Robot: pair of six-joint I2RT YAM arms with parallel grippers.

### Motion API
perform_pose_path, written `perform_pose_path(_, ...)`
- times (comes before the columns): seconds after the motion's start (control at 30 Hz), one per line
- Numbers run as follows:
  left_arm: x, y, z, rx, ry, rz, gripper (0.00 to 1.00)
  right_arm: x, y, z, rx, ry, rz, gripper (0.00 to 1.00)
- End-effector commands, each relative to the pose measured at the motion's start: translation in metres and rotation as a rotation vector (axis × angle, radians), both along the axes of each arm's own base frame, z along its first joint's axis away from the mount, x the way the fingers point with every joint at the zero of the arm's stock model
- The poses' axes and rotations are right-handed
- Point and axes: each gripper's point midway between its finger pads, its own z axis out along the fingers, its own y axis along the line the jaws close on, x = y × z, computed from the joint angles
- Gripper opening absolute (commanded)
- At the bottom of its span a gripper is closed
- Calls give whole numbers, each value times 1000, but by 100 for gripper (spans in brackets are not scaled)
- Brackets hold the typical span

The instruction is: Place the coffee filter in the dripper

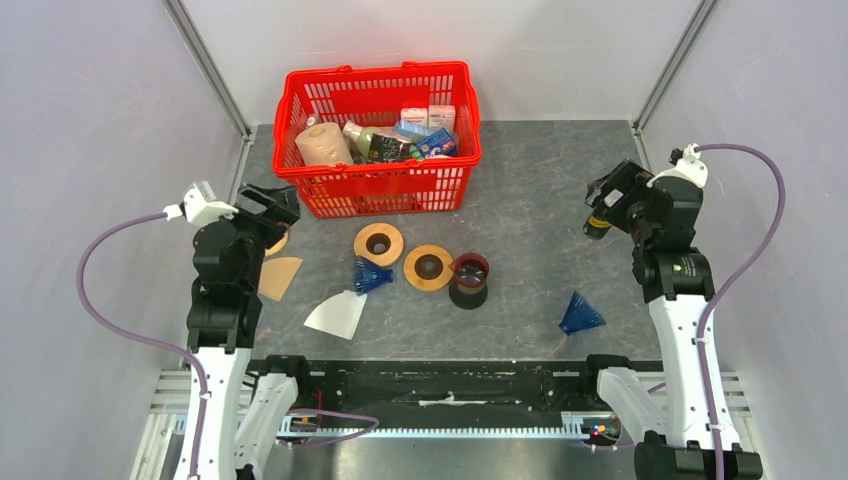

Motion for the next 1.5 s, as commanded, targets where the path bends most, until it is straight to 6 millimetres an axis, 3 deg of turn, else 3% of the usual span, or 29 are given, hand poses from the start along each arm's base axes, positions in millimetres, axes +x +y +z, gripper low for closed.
perform_pose_path(0.0,17,-39,-7,-25,30,-222,100,8,15,7,-33,-101,108,99)
perform_pose_path(0.13,24,-85,-23,-37,109,-414,100,6,7,-10,-16,-79,55,99)
perform_pose_path(0.33,16,-157,-62,91,252,-569,100,2,-10,-22,-12,-22,-59,99)
perform_pose_path(0.43,16,-178,-90,142,351,-597,100,1,-9,-28,-15,21,-49,99)
perform_pose_path(0.6,14,-212,-122,251,464,-672,90,2,-2,-36,-6,50,-10,99)
perform_pose_path(0.8,13,-227,-161,379,606,-679,79,-1,-5,-43,-11,79,-21,99)
perform_pose_path(1.07,18,-241,-202,421,717,-689,57,-4,-5,-46,-14,84,-26,99)
perform_pose_path(1.27,21,-243,-230,460,783,-690,54,-5,-7,-51,-19,106,-30,99)
perform_pose_path(1.47,30,-246,-248,456,820,-644,43,-4,-7,-53,-14,119,-33,99)
